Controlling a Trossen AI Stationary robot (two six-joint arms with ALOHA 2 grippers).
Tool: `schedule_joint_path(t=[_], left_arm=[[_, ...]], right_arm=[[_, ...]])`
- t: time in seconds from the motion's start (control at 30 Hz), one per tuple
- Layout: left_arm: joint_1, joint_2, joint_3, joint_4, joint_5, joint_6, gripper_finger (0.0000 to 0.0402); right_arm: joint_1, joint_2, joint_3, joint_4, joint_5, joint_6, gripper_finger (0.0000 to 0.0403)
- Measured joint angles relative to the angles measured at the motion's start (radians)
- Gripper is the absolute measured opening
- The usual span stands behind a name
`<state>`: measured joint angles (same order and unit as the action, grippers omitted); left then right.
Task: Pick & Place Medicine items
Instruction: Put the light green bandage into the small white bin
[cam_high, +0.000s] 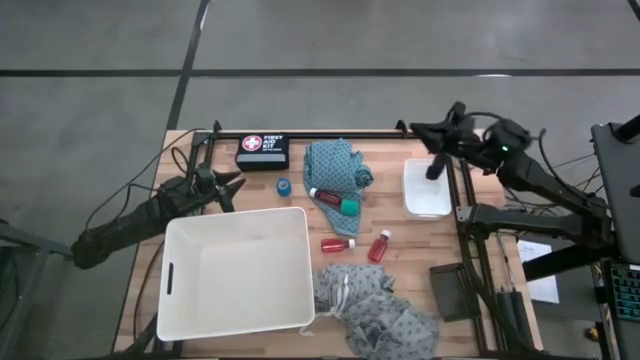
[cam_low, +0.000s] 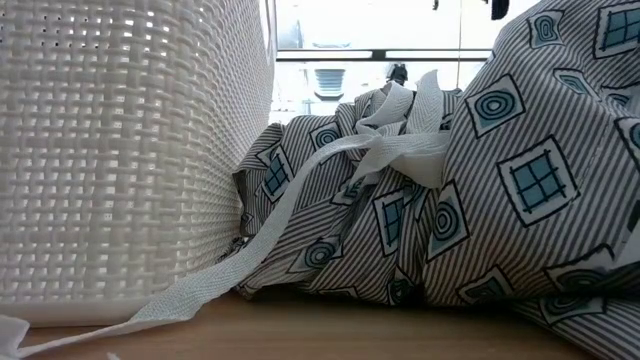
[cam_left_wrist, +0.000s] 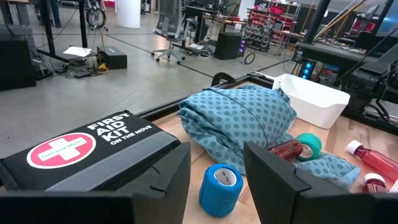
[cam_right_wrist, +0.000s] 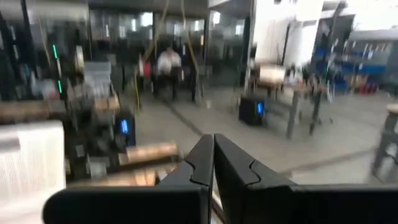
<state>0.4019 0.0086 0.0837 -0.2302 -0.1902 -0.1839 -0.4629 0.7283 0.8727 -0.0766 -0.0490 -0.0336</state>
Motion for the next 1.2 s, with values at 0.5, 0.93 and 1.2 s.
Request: schedule_joint_path(t=[0.5,0.93,1.2], left_arm=[[0.0,0.0,0.0,0.0,0.0,0.0,0.0153],[0.0,0.0,0.0,0.0,0.0,0.0,0.0153],[0.0,0.0,0.0,0.0,0.0,0.0,0.0153]], right_arm=[[0.0,0.268,0.065,-0.114,-0.001,-0.228,0.0008],[-0.003,0.523,0.06,-0.112,0.009,-0.326,0.0008],[-0.003,0.617,0.066,-0.107,0.023,-0.342,0.0008]])
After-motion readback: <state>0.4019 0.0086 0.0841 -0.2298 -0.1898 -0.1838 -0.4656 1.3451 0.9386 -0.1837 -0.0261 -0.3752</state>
